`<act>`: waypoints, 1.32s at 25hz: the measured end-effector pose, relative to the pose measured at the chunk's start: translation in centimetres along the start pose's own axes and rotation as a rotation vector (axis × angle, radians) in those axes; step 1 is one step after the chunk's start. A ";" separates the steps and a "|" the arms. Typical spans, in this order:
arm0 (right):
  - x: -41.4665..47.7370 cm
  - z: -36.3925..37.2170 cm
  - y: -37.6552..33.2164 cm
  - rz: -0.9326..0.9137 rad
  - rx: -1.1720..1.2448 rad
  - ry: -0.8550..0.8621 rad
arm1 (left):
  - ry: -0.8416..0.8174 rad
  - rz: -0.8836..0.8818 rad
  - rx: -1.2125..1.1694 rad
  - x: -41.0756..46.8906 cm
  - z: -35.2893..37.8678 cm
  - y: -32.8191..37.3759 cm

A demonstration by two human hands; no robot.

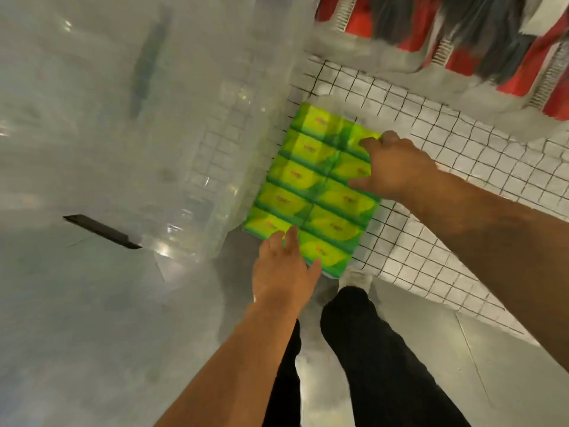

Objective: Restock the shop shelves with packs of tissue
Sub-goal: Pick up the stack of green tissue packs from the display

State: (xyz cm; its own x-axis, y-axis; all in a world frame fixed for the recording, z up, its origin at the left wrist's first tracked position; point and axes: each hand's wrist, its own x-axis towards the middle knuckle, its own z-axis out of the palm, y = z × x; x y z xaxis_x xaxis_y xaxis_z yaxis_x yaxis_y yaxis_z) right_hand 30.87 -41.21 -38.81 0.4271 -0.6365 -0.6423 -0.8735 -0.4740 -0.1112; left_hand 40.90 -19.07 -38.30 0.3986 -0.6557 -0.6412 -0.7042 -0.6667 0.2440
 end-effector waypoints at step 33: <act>0.8 20.8 13.6 0.360 1.263 0.300 | 0.026 -0.183 -0.819 15.4 10.0 -2.3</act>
State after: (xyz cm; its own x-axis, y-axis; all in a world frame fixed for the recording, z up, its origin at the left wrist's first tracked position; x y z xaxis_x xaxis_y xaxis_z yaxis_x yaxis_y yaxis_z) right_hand 14.47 -35.45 -56.60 0.0229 -0.7905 -0.6120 -0.4941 0.5232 -0.6943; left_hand 42.80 -24.11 -56.05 0.4855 -0.5135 -0.7075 0.0181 -0.8032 0.5954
